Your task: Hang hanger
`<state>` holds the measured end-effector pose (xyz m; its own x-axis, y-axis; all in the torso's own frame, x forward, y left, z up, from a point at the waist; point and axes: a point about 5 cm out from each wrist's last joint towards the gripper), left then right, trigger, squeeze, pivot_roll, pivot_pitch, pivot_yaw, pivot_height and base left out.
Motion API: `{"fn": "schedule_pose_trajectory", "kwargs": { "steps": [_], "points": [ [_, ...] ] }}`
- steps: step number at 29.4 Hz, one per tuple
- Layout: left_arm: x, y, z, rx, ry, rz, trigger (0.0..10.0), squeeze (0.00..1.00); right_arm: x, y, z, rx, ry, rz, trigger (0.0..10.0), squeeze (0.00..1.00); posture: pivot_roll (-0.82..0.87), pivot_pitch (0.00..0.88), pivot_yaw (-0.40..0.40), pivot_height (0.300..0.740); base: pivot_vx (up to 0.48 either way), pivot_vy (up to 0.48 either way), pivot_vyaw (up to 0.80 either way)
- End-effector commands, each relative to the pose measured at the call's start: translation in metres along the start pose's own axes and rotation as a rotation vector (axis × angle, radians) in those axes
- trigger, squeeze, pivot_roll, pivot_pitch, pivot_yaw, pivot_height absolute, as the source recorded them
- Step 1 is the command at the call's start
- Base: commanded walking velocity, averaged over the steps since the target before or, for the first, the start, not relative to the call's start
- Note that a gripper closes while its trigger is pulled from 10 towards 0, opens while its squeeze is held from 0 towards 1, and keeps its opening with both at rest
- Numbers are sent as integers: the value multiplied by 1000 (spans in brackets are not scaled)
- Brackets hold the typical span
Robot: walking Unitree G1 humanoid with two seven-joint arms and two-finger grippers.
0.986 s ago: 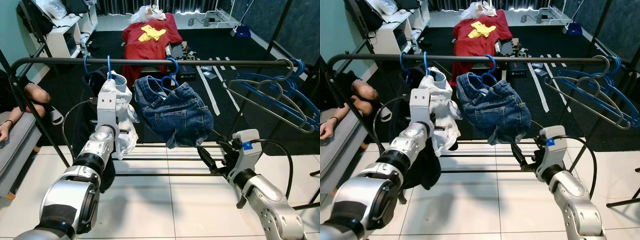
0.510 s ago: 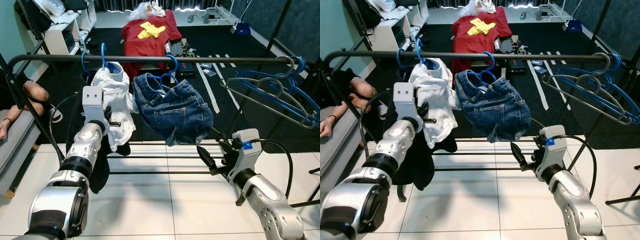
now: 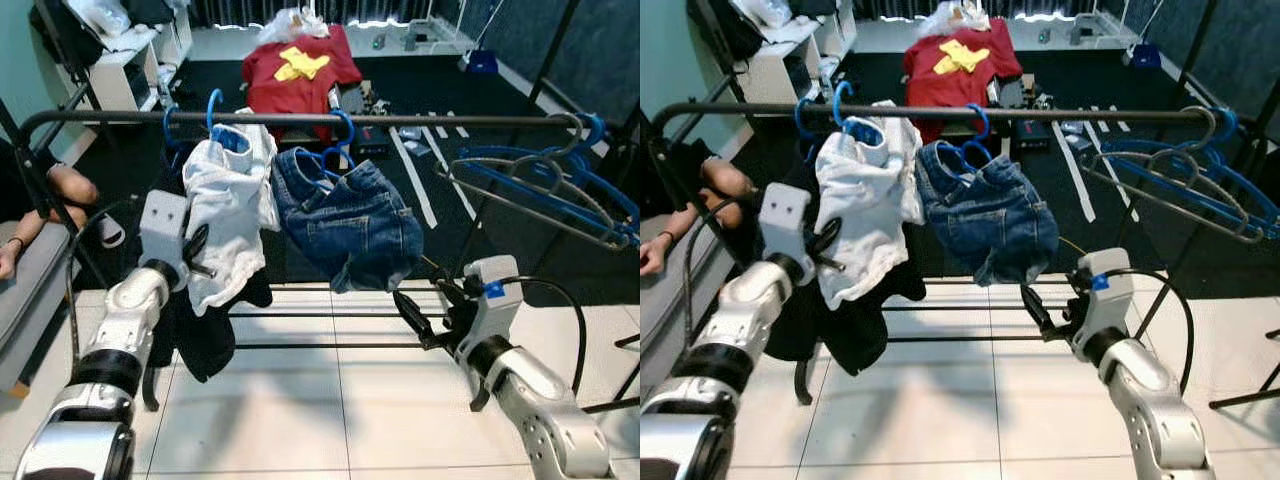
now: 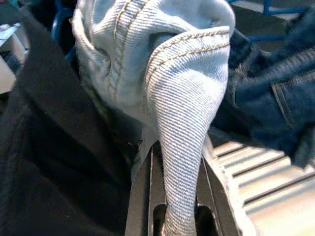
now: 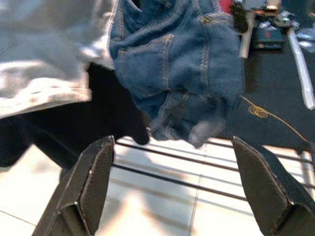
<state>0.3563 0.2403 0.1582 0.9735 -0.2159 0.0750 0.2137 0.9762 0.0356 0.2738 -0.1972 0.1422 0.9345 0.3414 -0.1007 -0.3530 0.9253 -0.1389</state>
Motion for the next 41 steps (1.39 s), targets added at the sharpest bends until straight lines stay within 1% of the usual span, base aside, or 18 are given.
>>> {"fn": "schedule_pose_trajectory", "kwargs": {
  "steps": [1, 6, 7, 12, 13, 14, 17, 18, 22, 25, 27, 28, 30, 31, 32, 33, 38, 41],
  "points": [
    [-2, 8, 17, 14, -83, -7, 0, 0, 0, 0, 0, 5, 5, 4, 10000, 0, -75, 66, 14, 740, 0, 0, 0],
    [-21, 27, 21, 66, -36, -86, 157, 0, 1, -2, 0, -1, 6, 9, 10000, 0, -61, 64, 7, 740, 0, 0, 0],
    [-30, 33, 22, 97, 0, -143, 2000, 0, 1, -3, 0, -5, 8, 12, 10000, 0, -60, 62, 6, 740, 0, 0, 0],
    [-50, 45, 27, 165, 84, -279, 2471, 0, 2, -9, 2, -15, 6, 13, 10000, 0, -52, 55, 1, 740, 0, 0, 0],
    [-55, 48, 31, 171, 98, -321, 2784, 0, 1, -12, 3, -18, 5, 9, 10000, 0, -47, 50, -3, 740, 0, 0, 0],
    [-62, 50, 36, 180, 127, -388, 3843, 0, 1, -16, 4, -21, 3, 4, 10000, 0, -45, 50, -6, 740, 0, 0, 0],
    [-70, 51, 41, 196, 162, -455, 4471, 0, 0, -21, 5, -23, 0, -1, 10000, 0, -43, 46, -9, 740, 0, 0, 0],
    [-77, 52, 46, 202, 196, -514, 5255, 0, -1, -26, 8, -26, -5, 1, 10000, 0, -40, 44, -11, 740, 0, 0, 0],
    [-87, 56, 59, 223, 265, -607, 5490, 0, -6, -37, 14, -19, -26, 6, 10000, 0, -34, 40, -16, 740, 0, 0, 0],
    [-94, 58, 72, 213, 287, -664, 6549, 0, -13, -45, 26, 47, -102, 46, 10000, 0, -28, 32, -17, 740, 0, 0, 0],
    [-98, 58, 78, 200, 292, -693, 6549, 0, -17, -48, 33, 76, -145, 78, 10000, 0, -28, 32, -17, 740, 0, 0, 0],
    [-101, 56, 87, 133, 267, -759, 10000, 0, -27, -47, 41, 112, -211, 169, 10000, 0, -27, 31, -13, 740, 0, 0, 0],
    [-103, 54, 93, 86, 247, -812, 10000, 0, -36, -47, 47, 133, -260, 237, 10000, 0, -27, 31, -13, 740, 0, 0, 0],
    [-105, 46, 100, 52, 233, -898, 10000, 0, -49, -44, 58, 163, -335, 349, 10000, 796, -30, 35, -6, 740, 0, 0, 0],
    [-105, 46, 100, 52, 233, -898, 10000, 0, -49, -44, 58, 163, -335, 349, 10000, 796, -30, 35, -6, 740, 0, 0, 0],
    [-104, 36, 105, 31, 217, -981, 10000, 0, -61, -42, 71, 177, -404, 445, 10000, 1000, -32, 39, -6, 740, 0, 0, 0],
    [-99, 20, 113, 18, 177, -1082, 10000, 0, -76, -44, 85, 166, -456, 538, 10000, 1000, -39, 41, 0, 740, 0, 0, 0],
    [-94, 12, 126, -4, 121, -1166, 10000, 0, -86, -57, 92, 112, -446, 511, 10000, 1000, -52, 45, 7, 740, 0, 0, 0]
  ]
}}
Point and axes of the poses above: a point about 5 cm out from each wrist's last joint towards the gripper, its own x axis pointing out of the wrist towards the gripper, its own z axis along the axis of the wrist's last joint, y = z × x, and after that the axes turned 11 degrees about -x, right-handed
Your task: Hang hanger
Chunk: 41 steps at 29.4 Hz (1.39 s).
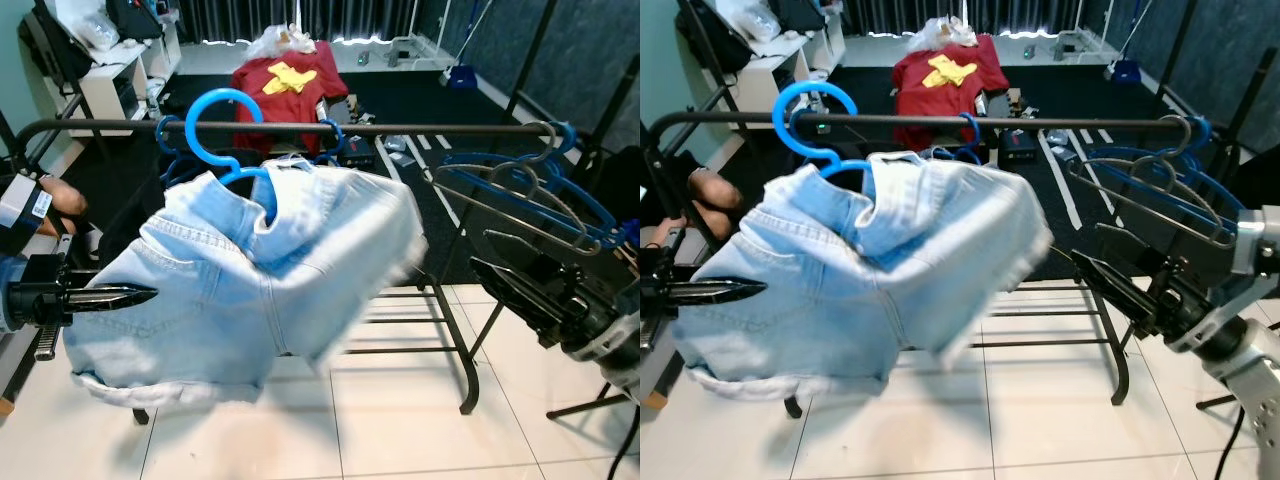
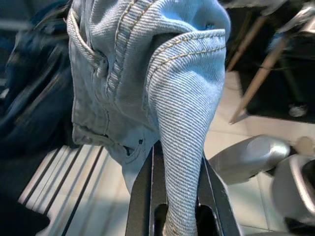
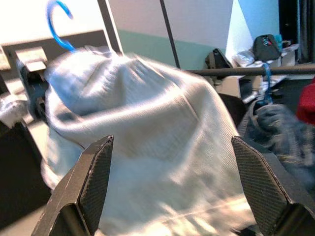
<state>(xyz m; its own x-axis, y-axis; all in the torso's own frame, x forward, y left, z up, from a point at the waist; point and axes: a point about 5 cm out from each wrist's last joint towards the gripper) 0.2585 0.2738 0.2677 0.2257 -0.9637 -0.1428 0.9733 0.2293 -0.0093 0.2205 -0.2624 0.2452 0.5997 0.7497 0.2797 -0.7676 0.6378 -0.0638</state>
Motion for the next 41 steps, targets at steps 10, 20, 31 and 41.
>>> {"fn": "schedule_pose_trajectory", "kwargs": {
  "steps": [10, 20, 31, 41],
  "points": [
    [8, -8, 21, 18, -7, -155, 10000, 0, -23, -16, 41, -148, -23, -72, 10000, 0, -50, 52, 14, 740, 0, 0, 0],
    [15, -12, 27, 25, 10, -199, 10000, 0, -23, -14, 33, -127, 78, -26, 10000, 0, -53, 54, 16, 740, 0, 0, 0],
    [35, -19, 41, 62, 15, -331, 10000, 0, -6, -7, 17, -23, 136, 115, 6902, 0, -51, 53, 18, 740, 0, 0, 0],
    [39, -2, 30, 72, 61, -264, 10000, 0, -7, -11, 23, -72, 104, 45, 0, 0, -60, 56, 23, 740, 0, 0, 0]
  ]
}}
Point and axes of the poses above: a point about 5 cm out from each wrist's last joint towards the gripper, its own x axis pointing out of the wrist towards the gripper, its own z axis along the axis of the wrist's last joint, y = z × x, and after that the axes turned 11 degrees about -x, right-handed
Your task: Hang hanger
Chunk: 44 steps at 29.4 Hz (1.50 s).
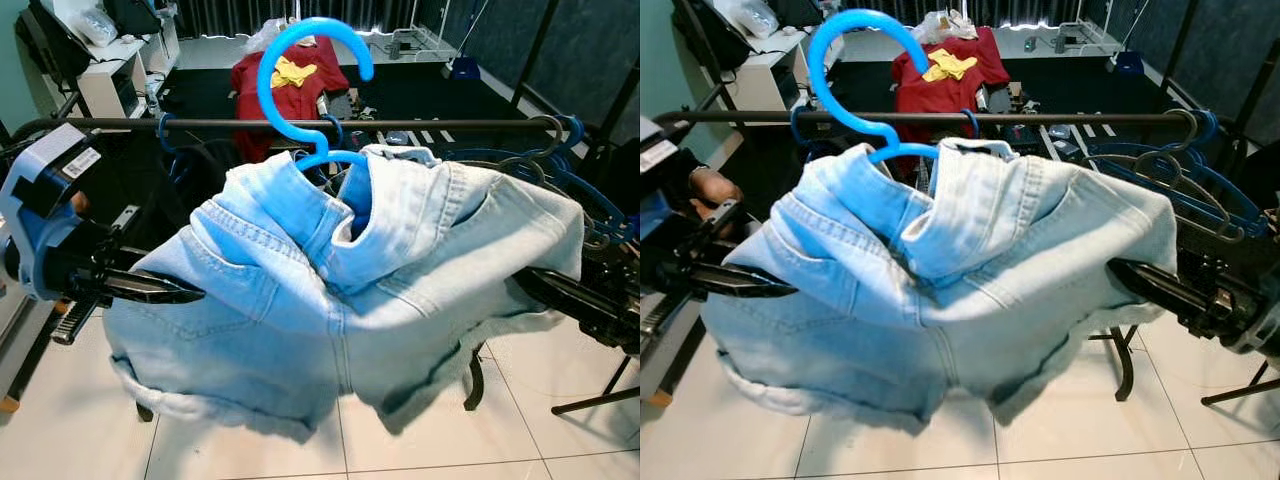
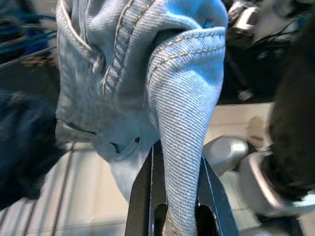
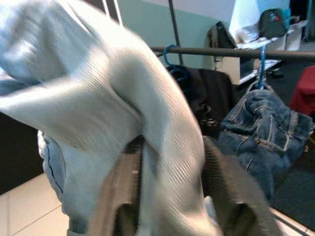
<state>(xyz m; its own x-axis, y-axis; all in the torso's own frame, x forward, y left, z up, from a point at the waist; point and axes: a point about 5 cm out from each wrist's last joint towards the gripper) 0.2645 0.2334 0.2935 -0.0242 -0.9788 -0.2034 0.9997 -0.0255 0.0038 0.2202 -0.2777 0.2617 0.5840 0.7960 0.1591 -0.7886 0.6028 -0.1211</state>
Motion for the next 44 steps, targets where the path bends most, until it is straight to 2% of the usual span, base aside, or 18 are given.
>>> {"fn": "schedule_pose_trajectory", "kwargs": {
  "steps": [1, 3, 7, 9, 10, 11, 18, 22, 23, 24, 27, 28, 29, 30, 32, 33, 37, 44],
  "points": [
    [2, 2, -1, 16, 1, -12, 10000, 0, -1, 0, 4, -25, -15, -9, 0, 0, -60, 56, 23, 740, 0, 0, 0],
    [1, 5, -3, 12, 2, 6, 10000, 0, -1, -2, 6, -35, -21, -21, 0, 0, -60, 57, 24, 740, 0, 0, 0],
    [-6, 19, -13, 18, 1, 121, 10000, 0, -5, -16, 12, -83, -46, -142, 0, 0, -60, 57, 23, 740, 0, 0, 0],
    [-6, 19, -13, 18, 1, 121, 10000, 0, -5, -16, 12, -83, -46, -142, 0, 0, -60, 57, 23, 740, 0, 0, 0],
    [-16, 30, -19, 27, -43, 260, 10000, 0, -13, -26, 16, -116, -56, -245, 0, 0, -55, 59, 21, 740, 0, 0, 0],
    [-20, 33, -20, 27, -62, 302, 10000, 0, -15, -29, 18, -126, -58, -273, 0, 0, -58, 61, 21, 740, 0, 0, 0],
    [-28, 40, -19, 44, -136, 380, 10000, 0, -22, -34, 19, -135, -36, -336, 0, 0, -60, 62, 19, 740, 0, 0, 0],
    [-27, 38, -17, 46, -158, 352, 10000, 0, -26, -39, 16, -149, 2, -389, 0, 0, -64, 62, 18, 740, 0, 0, 0],
    [-23, 34, -15, 41, -168, 299, 10000, 0, -27, -42, 13, -120, 4, -412, 5686, 0, -64, 61, 18, 740, 0, 0, 0],
    [-17, 28, -13, 32, -162, 218, 10000, 0, -24, -41, 11, -95, -4, -376, 10000, 1000, -60, 61, 16, 740, 0, 0, 0],
    [-12, 22, -12, 24, -151, 134, 10000, 0, -20, -38, 11, -68, -21, -322, 10000, 1000, -60, 61, 16, 740, 0, 0, 0],
    [-6, 16, -11, 14, -115, 72, 10000, 0, -17, -30, 17, -61, -56, -236, 10000, 1000, -57, 61, 14, 740, 0, 0, 0],
    [-6, 16, -11, 14, -115, 72, 10000, 0, -17, -30, 17, -61, -56, -236, 10000, 1000, -57, 61, 14, 740, 0, 0, 0],
    [-1, 11, -11, 8, -85, 26, 10000, 0, -16, -23, 23, -61, -84, -165, 10000, 1000, -55, 61, 13, 740, 0, 0, 0],
    [-1, 11, -11, 8, -85, 26, 10000, 0, -16, -23, 23, -61, -84, -165, 10000, 1000, -55, 61, 13, 740, 0, 0, 0],
    [4, 7, -11, 4, -58, -14, 10000, 0, -16, -16, 30, -61, -106, -107, 10000, 1000, -58, 61, 14, 740, 0, 0, 0],
    [12, 5, -8, 12, -42, -62, 10000, 0, -18, -10, 37, -68, -70, -43, 10000, 1000, -65, 59, 16, 740, 0, 0, 0],
    [21, 9, 0, 36, -62, -93, 10000, 0, -17, 6, 25, 31, 25, 106, 10000, 1000, -67, 58, 19, 740, 0, 0, 0]
  ]
}}
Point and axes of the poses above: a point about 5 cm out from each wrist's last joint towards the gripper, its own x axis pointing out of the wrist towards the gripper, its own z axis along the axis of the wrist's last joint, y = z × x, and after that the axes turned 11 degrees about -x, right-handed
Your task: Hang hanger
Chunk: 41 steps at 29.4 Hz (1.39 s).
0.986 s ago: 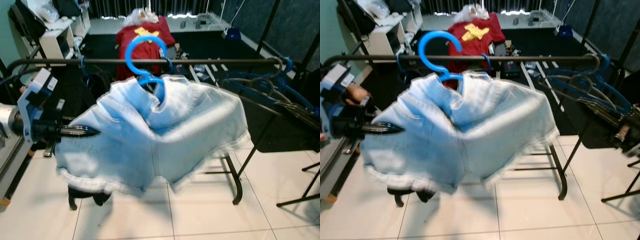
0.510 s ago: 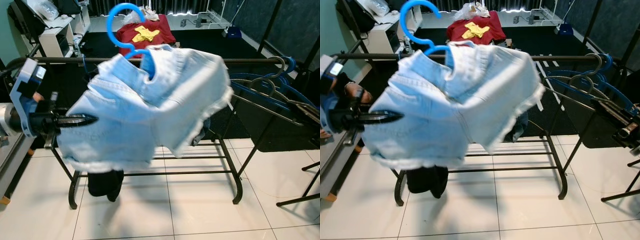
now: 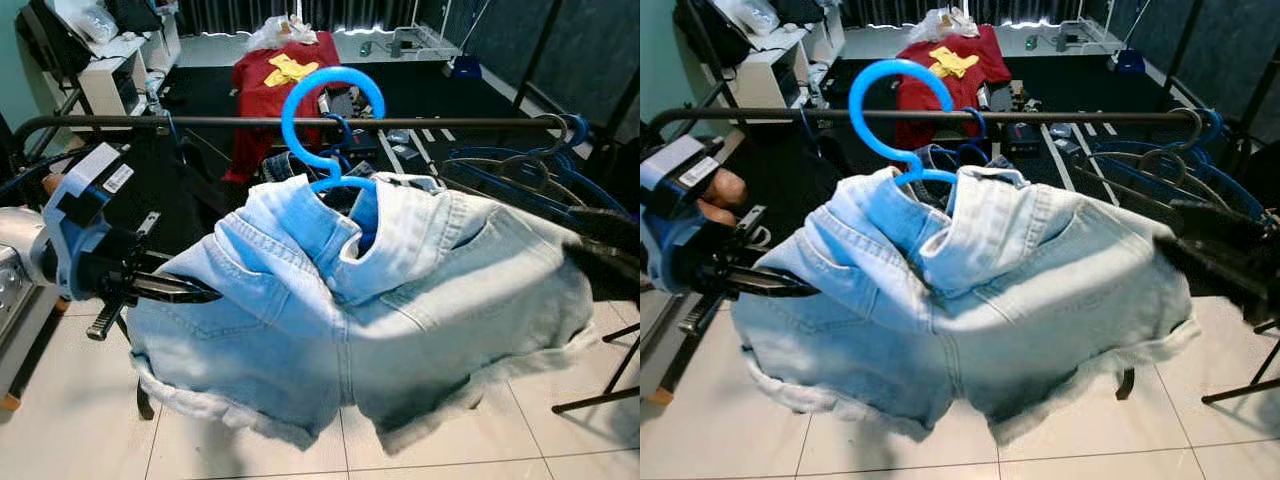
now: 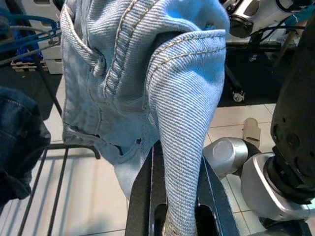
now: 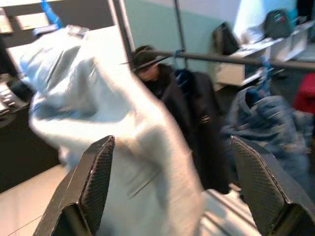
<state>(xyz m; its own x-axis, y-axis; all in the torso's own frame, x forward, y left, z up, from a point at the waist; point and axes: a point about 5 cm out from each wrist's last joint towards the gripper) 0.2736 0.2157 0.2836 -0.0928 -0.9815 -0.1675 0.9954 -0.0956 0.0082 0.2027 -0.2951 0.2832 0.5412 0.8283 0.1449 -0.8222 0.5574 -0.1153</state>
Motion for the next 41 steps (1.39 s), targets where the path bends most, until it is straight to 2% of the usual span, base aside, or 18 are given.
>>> {"fn": "schedule_pose_trajectory", "kwargs": {
  "steps": [1, 7, 8, 10, 11, 14, 15, 25, 36, 37, 39, 40, 41],
  "points": [
    [2, -1, 6, 19, -24, -25, 10000, 0, 4, 5, -1, 17, 17, 51, 10000, 1000, -67, 58, 19, 740, 0, 0, 0],
    [6, -2, 10, 30, -32, -48, 10000, 0, 4, 6, -4, 28, 48, 64, 10000, 1000, -75, 54, 18, 740, 0, 0, 0],
    [8, -3, 12, 36, -36, -61, 10000, 0, 3, 2, -8, 11, 82, 33, 10000, 518, -75, 54, 18, 740, 0, 0, 0],
    [8, -3, 12, 36, -36, -61, 10000, 0, 3, 2, -8, 11, 82, 33, 10000, 518, -75, 54, 18, 740, 0, 0, 0],
    [9, -4, 14, 41, -38, -75, 10000, 0, 3, -1, -11, 12, 100, 14, 10000, 0, -73, 50, 14, 740, 0, 0, 0],
    [9, -4, 14, 41, -38, -75, 10000, 0, 3, -1, -11, 12, 100, 14, 10000, 0, -73, 50, 14, 740, 0, 0, 0],
    [10, -6, 15, 45, -38, -82, 10000, 0, 4, -3, -13, 10, 110, 4, 0, 0, -72, 49, 14, 740, 0, 0, 0],
    [9, -8, 17, 48, -35, -88, 10000, 0, 6, -3, -11, 15, 102, 18, 0, 0, -69, 51, 14, 740, 0, 0, 0],
    [0, 1, 9, 24, -32, -18, 10000, 0, 2, -11, -3, -40, 69, -72, 0, 0, -71, 56, 18, 740, 0, 0, 0],
    [-4, 6, 5, 19, -36, 29, 10000, 0, 0, -17, -1, -62, 66, -121, 0, 0, -68, 58, 19, 740, 0, 0, 0],
    [-4, 6, 5, 19, -36, 29, 10000, 0, 0, -17, -1, -62, 66, -121, 0, 0, -68, 58, 19, 740, 0, 0, 0],
    [-10, 14, 0, 13, -51, 105, 10000, 0, -2, -25, 2, -89, 61, -193, 0, 0, -67, 58, 22, 740, 0, 0, 0],
    [-19, 23, -8, 1, -85, 223, 10000, 0, -9, -40, 7, -117, 30, -342, 0, 0, -67, 61, 24, 740, 0, 0, 0]
  ]
}}
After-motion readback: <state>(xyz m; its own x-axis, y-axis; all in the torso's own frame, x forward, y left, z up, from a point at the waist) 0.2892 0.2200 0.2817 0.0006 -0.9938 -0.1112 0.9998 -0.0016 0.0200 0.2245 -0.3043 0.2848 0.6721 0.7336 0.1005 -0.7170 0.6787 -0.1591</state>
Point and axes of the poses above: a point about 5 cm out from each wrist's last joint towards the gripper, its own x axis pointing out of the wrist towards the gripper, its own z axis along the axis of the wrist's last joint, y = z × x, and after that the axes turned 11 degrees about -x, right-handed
